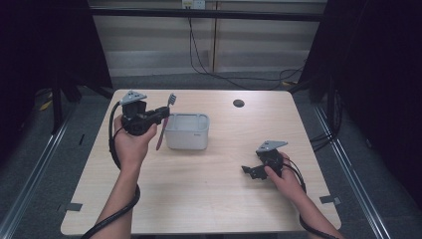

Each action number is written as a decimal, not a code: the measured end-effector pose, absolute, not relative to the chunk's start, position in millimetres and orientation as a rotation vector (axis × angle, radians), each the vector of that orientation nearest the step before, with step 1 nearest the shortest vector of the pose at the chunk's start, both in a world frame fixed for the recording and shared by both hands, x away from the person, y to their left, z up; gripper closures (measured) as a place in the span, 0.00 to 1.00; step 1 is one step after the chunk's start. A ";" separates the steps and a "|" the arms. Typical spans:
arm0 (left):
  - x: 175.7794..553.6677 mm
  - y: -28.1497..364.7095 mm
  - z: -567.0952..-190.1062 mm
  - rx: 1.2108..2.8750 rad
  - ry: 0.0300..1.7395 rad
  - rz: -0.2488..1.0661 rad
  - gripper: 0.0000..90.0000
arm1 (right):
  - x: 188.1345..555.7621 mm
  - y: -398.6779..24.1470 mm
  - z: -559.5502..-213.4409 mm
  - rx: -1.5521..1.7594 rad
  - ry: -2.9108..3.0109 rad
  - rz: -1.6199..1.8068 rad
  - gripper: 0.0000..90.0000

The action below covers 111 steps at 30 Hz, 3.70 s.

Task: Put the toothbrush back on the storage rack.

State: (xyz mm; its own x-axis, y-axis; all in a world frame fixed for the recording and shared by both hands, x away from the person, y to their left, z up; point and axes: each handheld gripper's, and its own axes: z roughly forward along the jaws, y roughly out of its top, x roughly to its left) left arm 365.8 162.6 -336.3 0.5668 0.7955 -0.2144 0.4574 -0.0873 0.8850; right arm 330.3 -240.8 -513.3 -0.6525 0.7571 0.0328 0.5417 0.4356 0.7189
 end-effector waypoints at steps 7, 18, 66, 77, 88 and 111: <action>369.5 162.5 -331.3 1.699 1.047 0.413 0.92 | 330.3 -240.9 -513.3 1.119 2.397 1.039 0.12; 375.3 159.7 -316.8 1.648 1.032 0.467 0.92 | 330.5 -240.9 -513.3 1.116 2.397 1.040 0.12; 404.7 149.5 -302.5 1.543 1.016 0.496 0.92 | 330.3 -241.1 -513.4 1.109 2.399 1.041 0.12; 413.6 147.8 -304.8 1.536 1.015 0.500 0.92 | 330.4 -241.2 -513.4 1.112 2.399 1.044 0.12; 422.4 147.4 -319.3 1.534 1.039 0.493 0.92 | 330.4 -241.2 -513.4 1.112 2.399 1.044 0.12; 425.5 149.9 -340.4 1.512 1.080 0.483 0.92 | 330.2 -241.2 -513.3 1.115 2.400 1.043 0.12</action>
State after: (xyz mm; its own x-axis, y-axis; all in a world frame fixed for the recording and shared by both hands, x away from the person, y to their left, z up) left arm 425.5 149.9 -340.4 0.4902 0.8312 -0.2624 0.3582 0.0824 0.9300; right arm 330.2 -241.2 -513.3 -0.6556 0.7543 0.0342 0.5395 0.4363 0.7201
